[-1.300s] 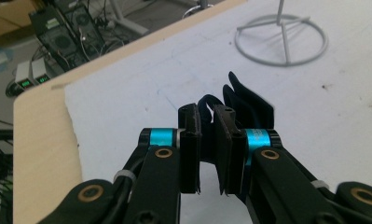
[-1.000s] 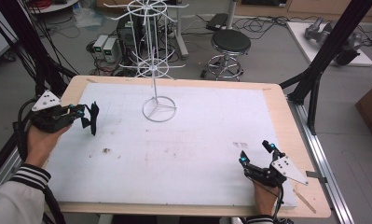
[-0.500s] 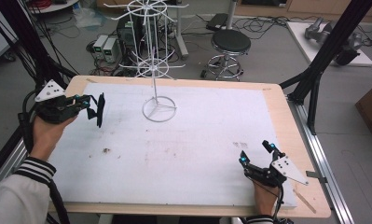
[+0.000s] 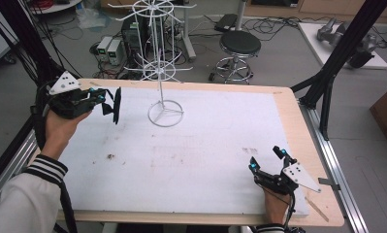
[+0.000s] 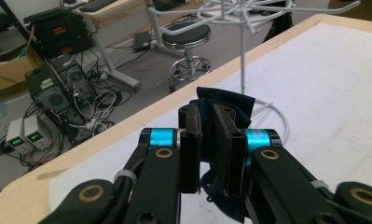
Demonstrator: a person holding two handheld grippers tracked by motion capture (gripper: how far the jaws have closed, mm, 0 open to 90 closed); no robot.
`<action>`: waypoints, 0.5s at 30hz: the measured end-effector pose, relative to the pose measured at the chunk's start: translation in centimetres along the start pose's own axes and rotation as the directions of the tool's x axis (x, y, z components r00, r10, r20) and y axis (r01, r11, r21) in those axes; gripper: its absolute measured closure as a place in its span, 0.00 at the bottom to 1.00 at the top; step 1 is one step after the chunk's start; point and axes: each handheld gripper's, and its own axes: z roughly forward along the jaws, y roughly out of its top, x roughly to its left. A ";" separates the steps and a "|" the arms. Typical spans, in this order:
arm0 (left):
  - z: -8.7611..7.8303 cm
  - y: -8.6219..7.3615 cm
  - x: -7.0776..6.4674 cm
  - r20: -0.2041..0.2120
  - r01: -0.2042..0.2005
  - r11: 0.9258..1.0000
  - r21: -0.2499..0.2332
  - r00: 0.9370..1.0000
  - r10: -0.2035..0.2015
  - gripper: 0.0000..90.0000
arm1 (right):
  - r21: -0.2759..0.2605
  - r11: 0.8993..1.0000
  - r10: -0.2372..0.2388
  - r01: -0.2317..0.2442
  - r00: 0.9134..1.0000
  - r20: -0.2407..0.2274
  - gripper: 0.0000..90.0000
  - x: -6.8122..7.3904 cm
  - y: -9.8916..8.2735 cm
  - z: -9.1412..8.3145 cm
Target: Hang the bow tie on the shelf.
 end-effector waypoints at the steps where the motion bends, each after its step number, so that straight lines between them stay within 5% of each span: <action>1: 0.1 0.1 -0.1 0.002 -0.005 1.000 -0.001 1.000 0.005 0.90 | 0.000 1.000 0.000 0.000 1.000 0.000 0.09 0.0 0.0 0.0; 15: 1.2 2.8 -2.0 0.044 -0.060 0.998 -0.014 0.997 0.060 0.90 | 0.000 1.000 0.000 0.000 1.000 0.001 0.09 0.0 0.0 0.0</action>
